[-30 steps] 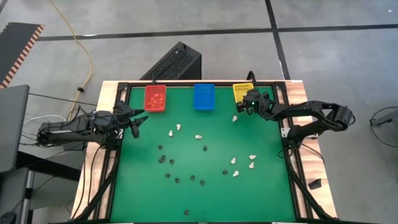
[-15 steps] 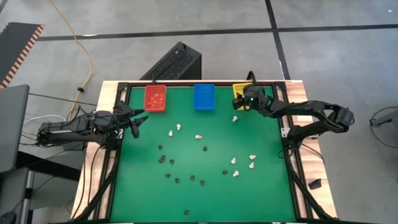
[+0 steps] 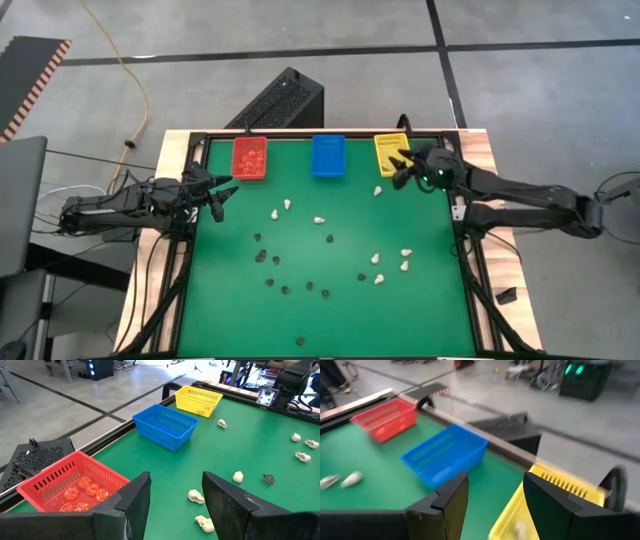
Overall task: Sort Halloween decoration
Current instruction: Put the white skull toy into the yellow bin
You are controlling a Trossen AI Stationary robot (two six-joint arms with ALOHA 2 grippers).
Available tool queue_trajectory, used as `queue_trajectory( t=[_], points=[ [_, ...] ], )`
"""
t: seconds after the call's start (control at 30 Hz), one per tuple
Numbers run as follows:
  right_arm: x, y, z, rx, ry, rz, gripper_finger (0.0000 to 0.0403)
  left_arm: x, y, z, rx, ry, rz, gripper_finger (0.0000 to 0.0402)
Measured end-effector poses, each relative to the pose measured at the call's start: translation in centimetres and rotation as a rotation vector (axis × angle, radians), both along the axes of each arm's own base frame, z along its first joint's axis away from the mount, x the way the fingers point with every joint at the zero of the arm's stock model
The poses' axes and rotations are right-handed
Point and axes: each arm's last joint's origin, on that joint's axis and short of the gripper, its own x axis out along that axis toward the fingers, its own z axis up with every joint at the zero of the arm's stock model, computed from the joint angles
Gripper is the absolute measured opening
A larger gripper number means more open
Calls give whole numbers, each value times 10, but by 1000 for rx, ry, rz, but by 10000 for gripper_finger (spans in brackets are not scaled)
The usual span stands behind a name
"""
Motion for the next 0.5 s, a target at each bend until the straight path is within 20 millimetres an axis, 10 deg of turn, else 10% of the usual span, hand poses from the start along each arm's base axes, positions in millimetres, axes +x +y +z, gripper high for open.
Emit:
queue_trajectory(
  t=[0.5],
  points=[
    [0,49,-74,127,75,2,218,0,0,0,-2,-1,1,169]
  ],
)
